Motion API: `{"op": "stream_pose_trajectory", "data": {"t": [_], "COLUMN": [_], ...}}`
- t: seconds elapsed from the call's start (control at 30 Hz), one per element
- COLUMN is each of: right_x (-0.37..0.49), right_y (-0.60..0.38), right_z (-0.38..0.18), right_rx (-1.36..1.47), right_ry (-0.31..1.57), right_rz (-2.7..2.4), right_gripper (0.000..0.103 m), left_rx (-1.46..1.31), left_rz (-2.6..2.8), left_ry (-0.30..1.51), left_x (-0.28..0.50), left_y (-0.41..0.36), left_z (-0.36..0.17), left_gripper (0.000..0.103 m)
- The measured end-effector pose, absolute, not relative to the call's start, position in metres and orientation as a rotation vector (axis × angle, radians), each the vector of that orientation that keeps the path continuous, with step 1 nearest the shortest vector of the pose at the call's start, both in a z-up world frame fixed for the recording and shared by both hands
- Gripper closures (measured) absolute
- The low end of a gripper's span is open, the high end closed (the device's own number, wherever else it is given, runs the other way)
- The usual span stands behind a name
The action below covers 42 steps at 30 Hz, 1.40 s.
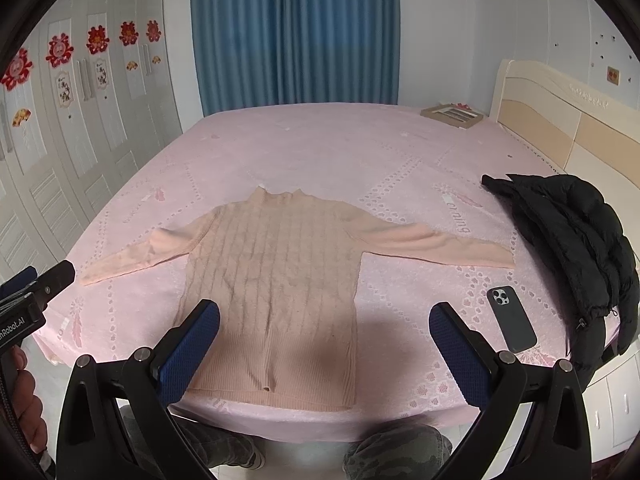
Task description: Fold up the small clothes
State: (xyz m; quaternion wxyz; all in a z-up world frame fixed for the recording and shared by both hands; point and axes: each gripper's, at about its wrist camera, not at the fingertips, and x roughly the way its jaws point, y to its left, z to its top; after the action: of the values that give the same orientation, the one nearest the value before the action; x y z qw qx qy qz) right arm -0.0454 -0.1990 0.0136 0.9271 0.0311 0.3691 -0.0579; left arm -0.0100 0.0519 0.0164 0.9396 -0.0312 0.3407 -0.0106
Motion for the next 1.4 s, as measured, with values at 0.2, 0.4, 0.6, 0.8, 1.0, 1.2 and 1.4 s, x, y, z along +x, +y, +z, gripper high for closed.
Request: {"op": "stream_pose_trajectory", "data": {"t": [0.2, 0.4, 0.6, 0.8, 1.0, 1.2, 1.4], "right_x": [-0.043, -0.034, -0.016, 0.009, 0.03, 0.05, 0.082], "right_y": [-0.198, -0.194, -0.194, -0.19, -0.178, -0.159, -0.146], "right_z": [0.012, 0.005, -0.016, -0.059, -0.105, -0.13, -0.152], "right_rx": [0.057, 0.037, 0.039, -0.01, -0.06, -0.08, -0.054], "right_ry": [0.75, 0.761, 0.799, 0.872, 0.885, 0.856, 0.851], "right_rz": [-0.136, -0.155, -0.132, -0.139, -0.198, -0.105, -0.062], "right_gripper": [0.001, 0.0, 0.001, 0.001, 0.001, 0.001, 0.001], "left_rx": [-0.07, -0.067, -0.097, -0.167, -0.269, -0.375, -0.514], "left_rz": [-0.034, -0.014, -0.009, 0.054, 0.123, 0.159, 0.167], "left_ry": [0.71, 0.714, 0.77, 0.839, 0.841, 0.895, 0.886], "left_x": [-0.007, 0.006, 0.028, 0.054, 0.072, 0.102, 0.133], "left_y": [0.055, 0.064, 0.08, 0.12, 0.175, 0.239, 0.304], "left_z": [0.013, 0.001, -0.033, -0.09, -0.138, -0.176, -0.208], "left_gripper": [0.001, 0.001, 0.001, 0.001, 0.005, 0.009, 0.009]}}
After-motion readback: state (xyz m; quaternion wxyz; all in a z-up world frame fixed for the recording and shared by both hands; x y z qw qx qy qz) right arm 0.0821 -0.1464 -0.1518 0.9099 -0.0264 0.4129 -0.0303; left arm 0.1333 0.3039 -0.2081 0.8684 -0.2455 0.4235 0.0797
